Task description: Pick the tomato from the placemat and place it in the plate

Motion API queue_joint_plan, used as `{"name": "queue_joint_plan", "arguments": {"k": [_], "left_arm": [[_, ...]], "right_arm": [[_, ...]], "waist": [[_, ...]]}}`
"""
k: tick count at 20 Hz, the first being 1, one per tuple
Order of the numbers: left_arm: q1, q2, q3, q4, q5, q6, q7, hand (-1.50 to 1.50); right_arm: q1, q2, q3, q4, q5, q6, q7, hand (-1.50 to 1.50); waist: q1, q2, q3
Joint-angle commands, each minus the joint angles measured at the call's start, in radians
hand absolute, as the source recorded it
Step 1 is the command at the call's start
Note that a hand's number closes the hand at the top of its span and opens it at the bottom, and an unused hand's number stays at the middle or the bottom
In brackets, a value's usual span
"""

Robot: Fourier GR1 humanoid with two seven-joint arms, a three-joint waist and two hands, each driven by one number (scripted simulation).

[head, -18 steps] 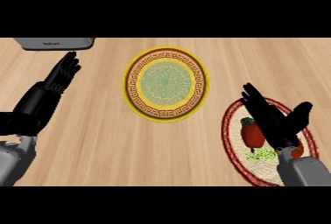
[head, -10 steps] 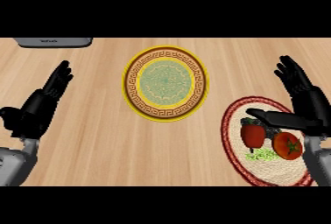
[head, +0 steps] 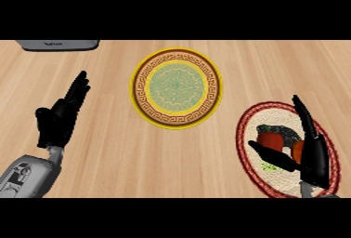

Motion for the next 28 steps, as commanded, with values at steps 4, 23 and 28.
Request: {"name": "queue_joint_plan", "arguments": {"k": [4, 23, 28], "left_arm": [[0.006, -0.029, 0.009, 0.029, -0.021, -0.010, 0.003, 0.00], [0.012, -0.081, 0.019, -0.023, -0.084, -0.015, 0.045, 0.00], [-0.005, -0.062, 0.089, -0.023, -0.101, -0.077, 0.075, 0.00]], "right_arm": [[0.187, -0.053, 0.013, -0.223, 0.273, -0.187, 0.077, -1.50], [0.385, -0.377, -0.182, -0.695, 0.292, 0.472, 0.890, -1.50], [0.332, -0.311, -0.214, -0.614, 0.276, 0.544, 0.823, -1.50]], "waist": [[0.000, -0.003, 0.000], [0.020, 0.001, 0.002], [0.017, 0.001, 0.003]]}}
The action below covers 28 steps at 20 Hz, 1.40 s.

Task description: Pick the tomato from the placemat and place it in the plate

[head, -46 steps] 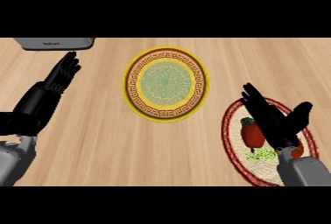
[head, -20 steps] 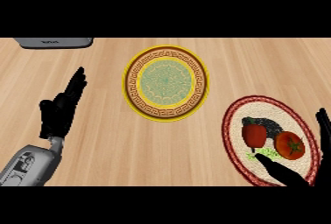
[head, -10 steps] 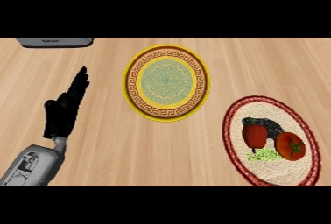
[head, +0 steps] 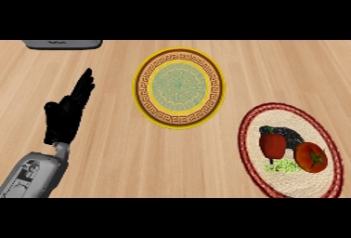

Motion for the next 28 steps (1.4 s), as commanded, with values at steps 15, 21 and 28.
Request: {"name": "queue_joint_plan", "arguments": {"k": [15, 21, 28], "left_arm": [[0.040, -0.074, 0.075, -0.084, -0.105, -0.062, 0.063, 0.00], [-0.030, -0.142, 0.103, 0.054, -0.155, -0.080, 0.019, 0.00], [-0.005, -0.158, 0.148, -0.007, -0.183, -0.122, 0.049, 0.00]], "right_arm": [[-0.213, 0.187, 0.033, 0.405, 0.119, 0.180, -0.105, -1.50], [-0.256, 0.187, -0.073, 0.472, 0.083, 0.262, -0.135, -1.50], [-0.253, 0.266, -0.077, 0.579, 0.200, 0.193, -0.267, 1.50]], "waist": [[0.005, -0.001, 0.001], [-0.001, 0.000, 0.001], [0.001, 0.000, 0.001]]}}
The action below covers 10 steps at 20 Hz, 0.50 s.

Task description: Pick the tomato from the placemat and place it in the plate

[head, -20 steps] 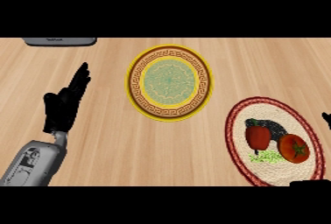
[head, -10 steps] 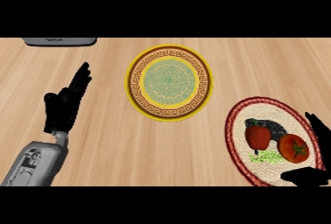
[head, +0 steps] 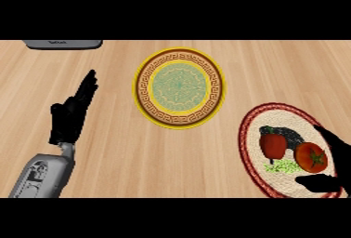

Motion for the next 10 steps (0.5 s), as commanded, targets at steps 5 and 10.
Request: {"name": "queue_joint_plan", "arguments": {"k": [5, 10], "left_arm": [[0.031, -0.019, 0.037, -0.036, -0.032, -0.036, 0.006, 0.00], [0.015, -0.009, 0.099, 0.019, -0.012, -0.098, -0.033, 0.00]], "right_arm": [[0.026, 0.059, -0.031, 0.070, 0.117, -0.108, -0.132, 1.50], [-0.072, 0.052, -0.094, 0.145, 0.124, -0.098, -0.186, 1.50]], "waist": [[0.000, 0.000, 0.000], [0.001, 0.000, 0.000]]}}
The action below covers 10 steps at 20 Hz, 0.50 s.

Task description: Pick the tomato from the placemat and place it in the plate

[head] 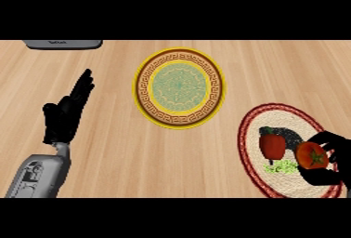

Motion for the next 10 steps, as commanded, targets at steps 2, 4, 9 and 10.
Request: {"name": "queue_joint_plan", "arguments": {"k": [2, 4, 9, 10], "left_arm": [[-0.021, 0.015, 0.049, 0.044, -0.003, -0.046, -0.013, 0.00], [-0.040, -0.049, 0.014, 0.035, -0.040, 0.002, -0.009, 0.00], [0.012, -0.035, -0.010, -0.012, -0.028, -0.025, -0.003, 0.00], [-0.028, -0.070, 0.001, 0.062, -0.042, 0.012, -0.016, 0.00]], "right_arm": [[-0.016, 0.030, -0.039, 0.031, 0.037, -0.059, -0.058, 1.50], [-0.033, 0.022, -0.020, -0.027, 0.065, 0.001, -0.024, 1.50], [-0.228, -0.076, 0.070, 0.121, 0.049, 0.225, -0.045, 1.50], [-0.295, -0.076, 0.039, 0.158, 0.031, 0.205, -0.091, 1.50]], "waist": [[-0.001, 0.001, 0.002], [-0.001, 0.001, 0.001], [0.028, 0.004, 0.002], [0.013, 0.005, 0.002]]}}
